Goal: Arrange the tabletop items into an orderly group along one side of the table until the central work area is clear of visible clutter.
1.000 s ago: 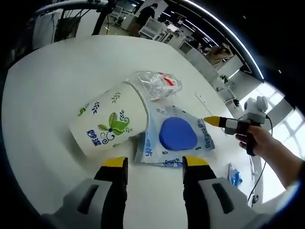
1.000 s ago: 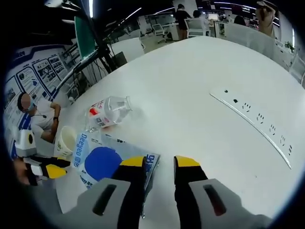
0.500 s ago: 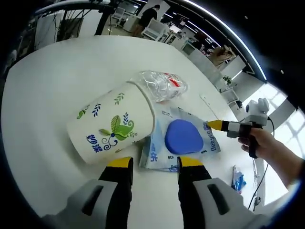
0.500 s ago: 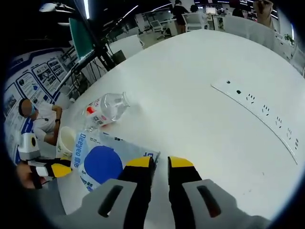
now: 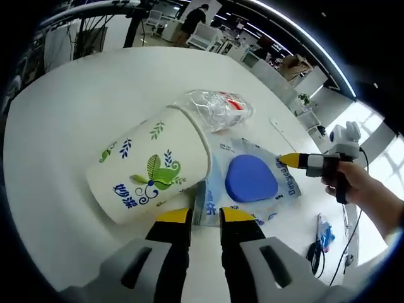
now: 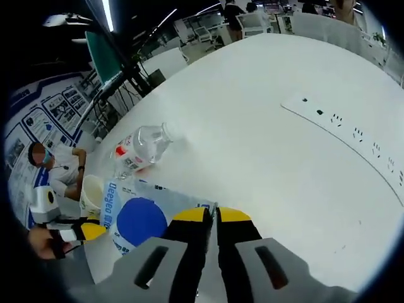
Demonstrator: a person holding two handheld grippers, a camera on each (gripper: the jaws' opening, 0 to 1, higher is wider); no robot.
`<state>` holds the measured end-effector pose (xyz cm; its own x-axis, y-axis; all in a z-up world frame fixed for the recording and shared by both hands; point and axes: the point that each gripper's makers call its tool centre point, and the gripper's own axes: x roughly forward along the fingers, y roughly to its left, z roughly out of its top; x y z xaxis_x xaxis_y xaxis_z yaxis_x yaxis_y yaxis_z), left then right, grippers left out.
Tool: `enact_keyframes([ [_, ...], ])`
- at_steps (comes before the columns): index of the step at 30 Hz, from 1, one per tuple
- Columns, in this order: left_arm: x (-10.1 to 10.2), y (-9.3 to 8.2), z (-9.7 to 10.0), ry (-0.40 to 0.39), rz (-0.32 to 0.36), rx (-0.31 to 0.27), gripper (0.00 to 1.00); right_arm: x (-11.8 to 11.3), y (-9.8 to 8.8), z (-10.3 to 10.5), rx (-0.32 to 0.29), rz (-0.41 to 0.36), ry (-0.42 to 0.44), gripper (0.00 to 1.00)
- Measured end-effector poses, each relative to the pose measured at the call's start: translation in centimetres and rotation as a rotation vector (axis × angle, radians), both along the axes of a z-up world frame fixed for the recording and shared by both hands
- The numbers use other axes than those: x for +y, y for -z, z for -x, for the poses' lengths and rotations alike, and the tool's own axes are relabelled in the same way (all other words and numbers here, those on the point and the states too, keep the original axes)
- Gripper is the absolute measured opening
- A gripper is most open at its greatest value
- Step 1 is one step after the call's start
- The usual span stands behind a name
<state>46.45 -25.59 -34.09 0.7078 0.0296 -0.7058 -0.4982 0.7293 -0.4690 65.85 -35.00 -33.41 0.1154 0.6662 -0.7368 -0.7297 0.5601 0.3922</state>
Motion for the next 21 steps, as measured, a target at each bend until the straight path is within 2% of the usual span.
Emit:
enact_keyframes([
  [2, 0.2, 0.12, 0.11, -0.007, -0.009, 0.008, 0.08, 0.01, -0.06, 0.18, 0.0, -0.001, 0.001, 0.02],
  [11, -0.22, -0.19, 0.13, 0.014, -0.016, 0.002, 0.02, 0.0, -0.1, 0.11, -0.012, 0.002, -0.003, 0.01],
  [21, -0.59, -0.58, 0.21, 0.027, -0.005, -0.011, 0.0, -0.12, -0.54, 0.01, -0.018, -0.01, 0.0, 0.0],
])
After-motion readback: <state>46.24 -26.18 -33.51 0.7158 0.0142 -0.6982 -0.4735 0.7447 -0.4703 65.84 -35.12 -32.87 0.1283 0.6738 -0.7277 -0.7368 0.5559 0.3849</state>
